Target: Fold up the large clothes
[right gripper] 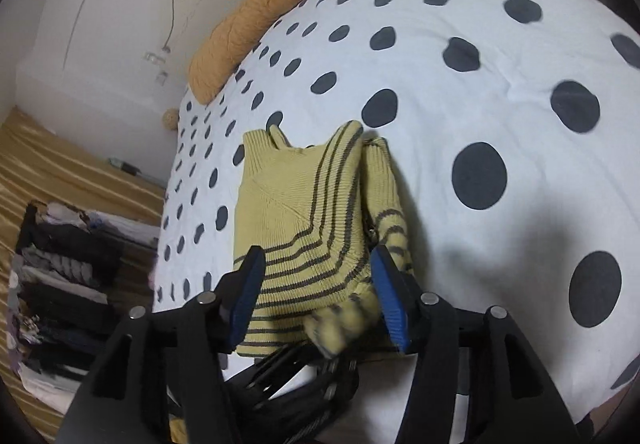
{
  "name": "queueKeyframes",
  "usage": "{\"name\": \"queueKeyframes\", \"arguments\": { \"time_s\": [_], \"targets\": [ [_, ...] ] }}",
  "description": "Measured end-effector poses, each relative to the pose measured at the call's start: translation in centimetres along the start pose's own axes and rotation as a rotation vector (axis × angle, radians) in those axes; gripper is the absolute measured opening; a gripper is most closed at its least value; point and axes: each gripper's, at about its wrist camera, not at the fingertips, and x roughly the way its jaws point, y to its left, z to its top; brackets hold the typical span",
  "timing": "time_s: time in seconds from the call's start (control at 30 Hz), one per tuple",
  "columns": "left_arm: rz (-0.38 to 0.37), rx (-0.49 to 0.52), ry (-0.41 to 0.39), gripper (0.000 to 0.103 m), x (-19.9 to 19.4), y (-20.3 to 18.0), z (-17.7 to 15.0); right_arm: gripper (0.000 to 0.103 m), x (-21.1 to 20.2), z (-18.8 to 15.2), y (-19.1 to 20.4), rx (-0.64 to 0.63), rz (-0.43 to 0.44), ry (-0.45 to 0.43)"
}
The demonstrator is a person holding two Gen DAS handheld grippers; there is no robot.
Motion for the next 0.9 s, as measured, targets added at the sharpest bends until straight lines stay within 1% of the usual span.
{"name": "queueKeyframes", "arguments": {
  "time_s": [0.03, 0.07, 0.1, 0.13, 0.2, 0.23, 0.27, 0.3, 0.37, 0.43, 0.47, 0.5, 0.53, 0.57, 0.6, 0.63, 0.67, 0.7, 0.73, 0.77, 0.83, 0.87, 0.9],
  "targets": [
    [0.019, -0.008, -0.037, 0.058, -1.9, 0.5, -0.7, 0.057, 0.6, -0.1, 0.6, -0.019, 0.002, 0.024],
    [0.054, -0.018, -0.075, 0.066, -3.5, 1.1, -1.5, 0.057, 1.2, -0.3, 1.2, -0.037, 0.007, 0.05],
    [0.12, -0.032, -0.113, 0.07, -5.1, 2.0, -2.2, 0.058, 1.8, -0.6, 1.6, -0.052, -0.005, 0.07],
    [0.214, -0.045, -0.146, 0.072, -6.6, 3.1, -3.0, 0.058, 2.7, -0.9, 2.0, -0.072, -0.047, 0.093],
    [0.335, -0.036, -0.177, 0.072, -8.0, 4.9, -4.1, 0.058, 4.6, -1.5, 2.5, -0.116, -0.154, 0.138],
    [0.411, -0.014, -0.178, 0.072, -8.4, 5.9, -4.7, 0.058, 5.4, -1.9, 2.7, -0.148, -0.199, 0.158],
    [0.46, 0.007, -0.164, 0.072, -8.5, 6.8, -5.2, 0.058, 6.3, -2.3, 2.7, -0.182, -0.246, 0.177],
    [0.487, 0.024, -0.144, 0.071, -8.3, 7.7, -5.4, 0.058, 7.2, -2.9, 2.8, -0.224, -0.302, 0.199],
    [0.5, 0.042, -0.125, 0.071, -8.0, 8.9, -5.6, 0.058, 8.8, -3.6, 2.5, -0.279, -0.357, 0.244],
    [0.489, 0.067, -0.101, 0.072, -7.0, 9.6, -5.4, 0.058, 10.1, -4.3, 2.0, -0.296, -0.35, 0.299],
    [0.484, 0.078, -0.083, 0.072, -6.6, 9.9, -5.4, 0.049, 10.4, -4.5, 1.8, -0.297, -0.338, 0.316],
    [0.491, 0.086, -0.08, 0.072, -6.3, 9.9, -5.1, 0.024, 10.5, -4.7, 1.8, -0.306, -0.35, 0.321],
    [0.497, 0.093, -0.091, 0.072, -6.3, 9.8, -4.9, 0.017, 10.4, -4.7, 2.0, -0.328, -0.406, 0.323],
    [0.495, 0.094, -0.108, 0.072, -6.2, 9.8, -4.5, 0.017, 10.0, -4.6, 2.1, -0.345, -0.432, 0.314],
    [0.476, 0.083, -0.127, 0.072, -6.3, 10.1, -4.1, 0.017, 9.5, -4.4, 2.1, -0.353, -0.445, 0.306],
    [0.469, 0.067, -0.133, 0.075, -6.0, 10.5, -3.7, 0.017, 9.1, -4.2, 1.8, -0.362, -0.48, 0.288],
    [0.496, 0.046, -0.126, 0.079, -5.5, 11.1, -3.2, 0.017, 9.0, -4.1, 1.4, -0.381, -0.515, 0.273],
    [0.532, 0.021, -0.105, 0.082, -4.9, 11.9, -3.0, 0.017, 9.3, -4.0, 0.8, -0.387, -0.533, 0.278],
    [0.536, -0.012, -0.095, 0.084, -4.7, 12.9, -3.0, 0.017, 9.7, -4.1, 0.1, -0.368, -0.533, 0.284],
    [0.521, -0.042, -0.09, 0.085, -4.7, 13.8, -3.2, 0.017, 10.1, -4.1, -0.6, -0.355, -0.535, 0.289],
    [0.49, -0.117, -0.079, 0.085, -5.3, 15.4, -3.9, 0.02, 10.0, -4.0, -1.6, -0.339, -0.523, 0.268],
    [0.476, -0.135, -0.07, 0.085, -5.7, 16.1, -4.3, 0.022, 9.6, -4.0, -1.9, -0.325, -0.507, 0.262],
    [0.484, -0.135, -0.058, 0.085, -6.0, 16.2, -4.6, 0.027, 9.1, -3.9, -2.2, -0.302, -0.485, 0.256]
  ]
}}
